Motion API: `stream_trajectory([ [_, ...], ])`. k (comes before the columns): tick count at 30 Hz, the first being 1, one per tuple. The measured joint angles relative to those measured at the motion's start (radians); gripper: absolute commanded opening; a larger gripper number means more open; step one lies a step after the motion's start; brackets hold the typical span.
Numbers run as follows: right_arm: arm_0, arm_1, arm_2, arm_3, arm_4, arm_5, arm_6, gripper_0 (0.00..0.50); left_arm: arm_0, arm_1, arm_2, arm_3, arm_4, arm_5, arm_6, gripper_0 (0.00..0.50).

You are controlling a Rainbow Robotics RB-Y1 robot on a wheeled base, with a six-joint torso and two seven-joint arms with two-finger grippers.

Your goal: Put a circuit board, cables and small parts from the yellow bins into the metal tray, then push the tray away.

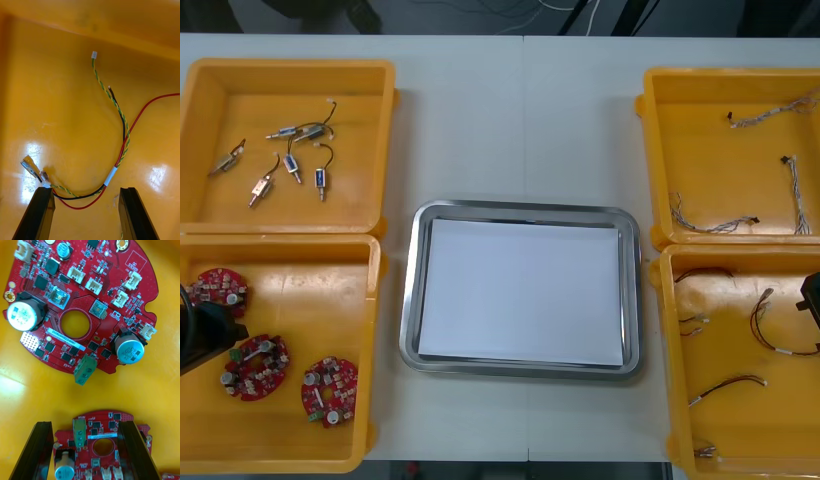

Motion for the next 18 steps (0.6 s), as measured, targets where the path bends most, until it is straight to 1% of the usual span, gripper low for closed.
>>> stream_trajectory([
  [7,0.005,0.028,0.000,0.001,0.001,-0.017,0.000,0.500,0.000,0.000,-0.033,0.022,-0.013,-0.028,0.000,0.500],
  [12,0.044,0.035,0.000,0.002,-0.001,-0.106,0.000,0.500,0.000,0.000,-0.050,0.023,-0.023,-0.039,-0.001,0.500],
  [18,0.106,0.038,0.000,0.002,-0.013,-0.178,0.000,0.500,0.000,0.000,-0.059,0.024,-0.028,-0.040,-0.001,0.500],
])
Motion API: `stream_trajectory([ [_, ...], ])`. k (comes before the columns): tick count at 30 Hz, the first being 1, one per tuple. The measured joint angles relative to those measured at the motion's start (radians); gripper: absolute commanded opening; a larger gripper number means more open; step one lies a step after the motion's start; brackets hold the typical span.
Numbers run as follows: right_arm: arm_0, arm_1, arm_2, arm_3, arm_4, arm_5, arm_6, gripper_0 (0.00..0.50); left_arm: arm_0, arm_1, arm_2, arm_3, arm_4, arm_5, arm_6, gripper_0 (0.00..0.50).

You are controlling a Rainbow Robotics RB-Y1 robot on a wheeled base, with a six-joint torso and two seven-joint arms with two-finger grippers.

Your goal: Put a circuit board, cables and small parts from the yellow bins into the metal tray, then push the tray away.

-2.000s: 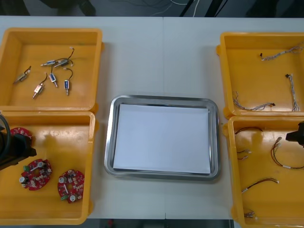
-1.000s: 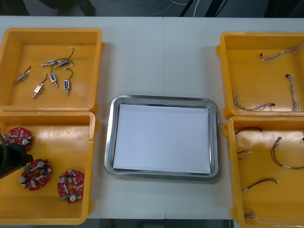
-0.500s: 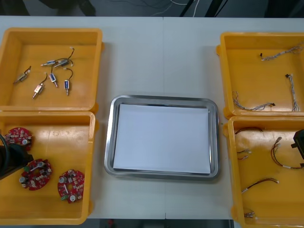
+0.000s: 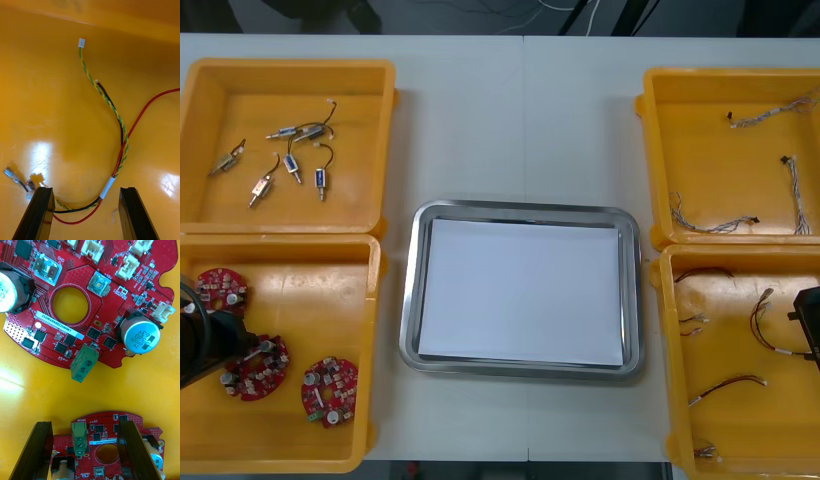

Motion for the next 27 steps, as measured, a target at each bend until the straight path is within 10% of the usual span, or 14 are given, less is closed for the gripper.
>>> stream_trajectory([
  [8,0.045,0.016,0.000,0.000,-0.010,-0.050,0.000,0.500,0.003,0.000,0.000,0.000,-0.005,-0.015,0.000,0.481],
  [10,0.046,0.026,0.000,0.001,-0.010,-0.054,0.000,0.500,0.005,0.000,0.000,0.000,-0.005,-0.016,0.000,0.342],
  [13,0.046,0.043,0.000,0.001,-0.010,-0.063,0.000,0.500,0.008,0.000,0.000,0.000,-0.005,-0.017,0.000,0.006],
  [27,0.075,0.067,0.000,0.003,-0.009,-0.116,0.000,0.500,0.008,0.001,0.000,0.000,-0.004,-0.018,0.000,0.000],
])
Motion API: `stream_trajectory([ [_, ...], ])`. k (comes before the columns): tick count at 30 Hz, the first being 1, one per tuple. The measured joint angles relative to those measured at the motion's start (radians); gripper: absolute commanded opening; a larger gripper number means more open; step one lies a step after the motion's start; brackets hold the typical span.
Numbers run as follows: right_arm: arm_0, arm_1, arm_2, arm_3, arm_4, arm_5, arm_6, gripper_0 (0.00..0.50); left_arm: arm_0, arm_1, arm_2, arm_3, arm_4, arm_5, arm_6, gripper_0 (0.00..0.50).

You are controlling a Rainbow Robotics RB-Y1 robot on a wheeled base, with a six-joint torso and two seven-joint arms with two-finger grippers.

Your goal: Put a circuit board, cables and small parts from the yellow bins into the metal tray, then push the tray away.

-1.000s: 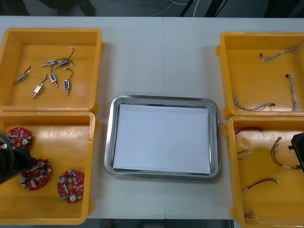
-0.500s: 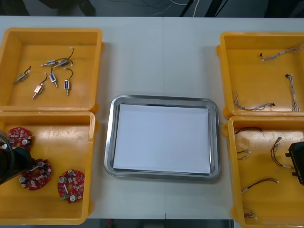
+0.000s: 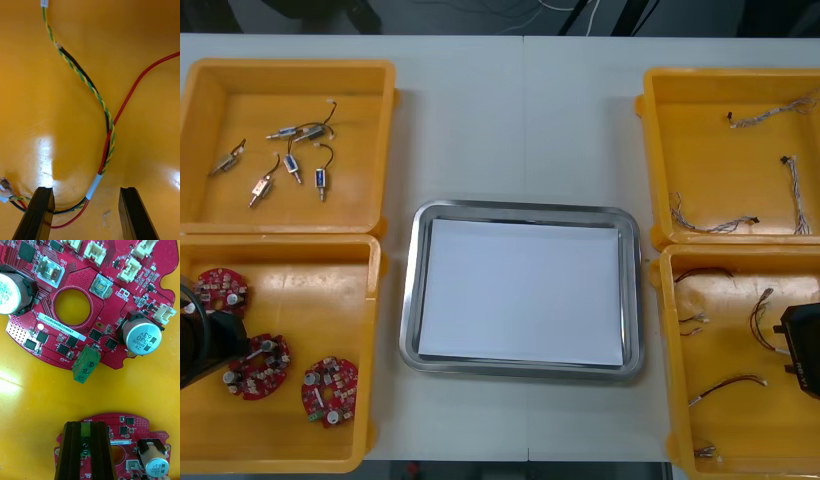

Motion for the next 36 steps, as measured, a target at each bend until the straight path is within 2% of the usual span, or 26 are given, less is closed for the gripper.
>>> stream_trajectory([
  [8,0.016,0.000,0.000,0.000,0.000,-0.015,0.000,0.500,0.000,0.001,0.001,0.000,0.009,0.009,0.000,0.000],
  [13,0.018,0.000,0.001,0.014,0.000,-0.031,0.000,0.500,0.000,0.001,0.024,-0.004,0.037,0.094,0.000,0.000],
  [16,0.018,0.000,0.007,0.037,0.000,-0.072,0.000,0.500,0.000,0.001,0.045,-0.006,0.052,0.121,0.000,0.000],
  [21,0.018,0.000,0.009,0.039,0.001,-0.076,0.000,0.500,-0.005,0.001,0.072,-0.010,0.071,0.148,-0.001,0.000],
  [25,0.018,0.000,0.010,0.039,0.001,-0.076,0.000,0.500,-0.028,0.001,0.099,-0.029,0.089,0.228,-0.003,0.000],
  [26,0.018,0.000,0.010,0.039,0.001,-0.076,0.000,0.452,-0.037,0.002,0.107,-0.037,0.093,0.250,-0.003,0.000],
  [27,0.018,0.000,0.011,0.039,0.001,-0.076,0.000,0.340,-0.046,0.003,0.113,-0.044,0.097,0.270,-0.003,0.000],
  [28,0.018,0.000,0.011,0.039,0.001,-0.076,0.000,0.275,-0.057,0.004,0.119,-0.051,0.101,0.289,-0.003,0.000],
  [30,0.018,0.000,0.012,0.039,0.001,-0.076,0.000,0.079,-0.079,0.007,0.127,-0.063,0.107,0.323,-0.003,0.000],
  [31,0.018,0.000,0.013,0.039,0.001,-0.076,0.000,0.029,-0.091,0.009,0.129,-0.068,0.111,0.336,-0.003,0.000],
  [32,0.018,0.000,0.014,0.039,0.001,-0.076,0.000,0.000,-0.102,0.012,0.130,-0.072,0.115,0.349,-0.003,0.000],
  [36,0.018,0.000,0.018,0.040,0.001,-0.076,0.000,0.000,-0.142,0.030,0.130,-0.089,0.134,0.389,-0.003,0.000],
])
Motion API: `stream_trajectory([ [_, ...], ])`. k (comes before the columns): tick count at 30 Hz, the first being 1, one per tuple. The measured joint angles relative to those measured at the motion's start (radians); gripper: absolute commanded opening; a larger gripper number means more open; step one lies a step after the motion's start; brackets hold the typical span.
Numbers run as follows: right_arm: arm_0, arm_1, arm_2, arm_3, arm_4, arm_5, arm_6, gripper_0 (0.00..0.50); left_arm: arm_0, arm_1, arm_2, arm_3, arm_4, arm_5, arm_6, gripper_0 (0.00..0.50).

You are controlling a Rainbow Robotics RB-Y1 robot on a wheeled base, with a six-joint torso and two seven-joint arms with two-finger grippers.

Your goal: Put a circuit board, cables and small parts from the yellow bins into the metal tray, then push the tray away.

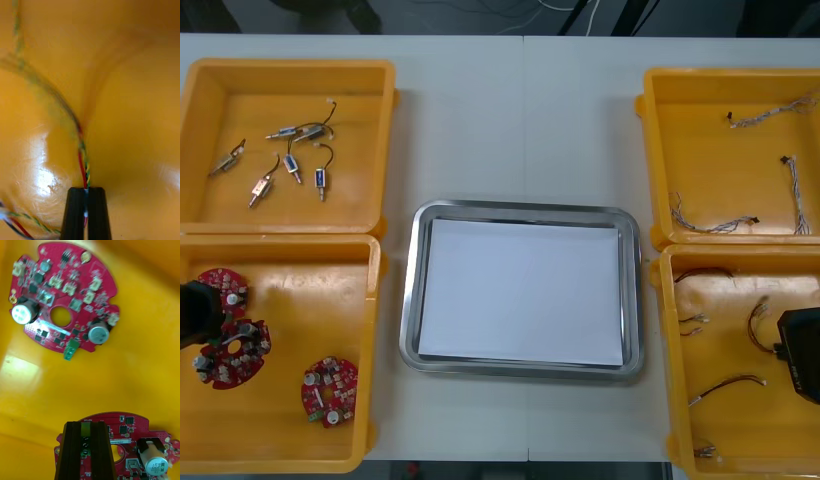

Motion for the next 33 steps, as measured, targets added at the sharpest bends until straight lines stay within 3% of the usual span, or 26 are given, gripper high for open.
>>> stream_trajectory([
  [9,0.000,0.000,-0.006,-0.017,0.000,0.022,0.000,0.000,-0.110,0.043,0.000,-0.033,0.101,0.128,0.000,0.000],
  [16,0.000,-0.005,-0.062,-0.127,-0.002,0.175,0.000,0.000,-0.216,0.049,-0.029,-0.056,0.112,0.188,-0.001,0.000],
  [23,0.000,-0.043,-0.109,-0.237,-0.018,0.305,0.001,0.000,-0.327,0.057,-0.140,-0.056,0.114,0.194,-0.001,0.000],
  [33,-0.004,-0.148,-0.190,-0.357,-0.168,0.458,0.026,0.000,-0.500,0.058,-0.327,-0.057,0.114,0.205,-0.001,0.000],
])
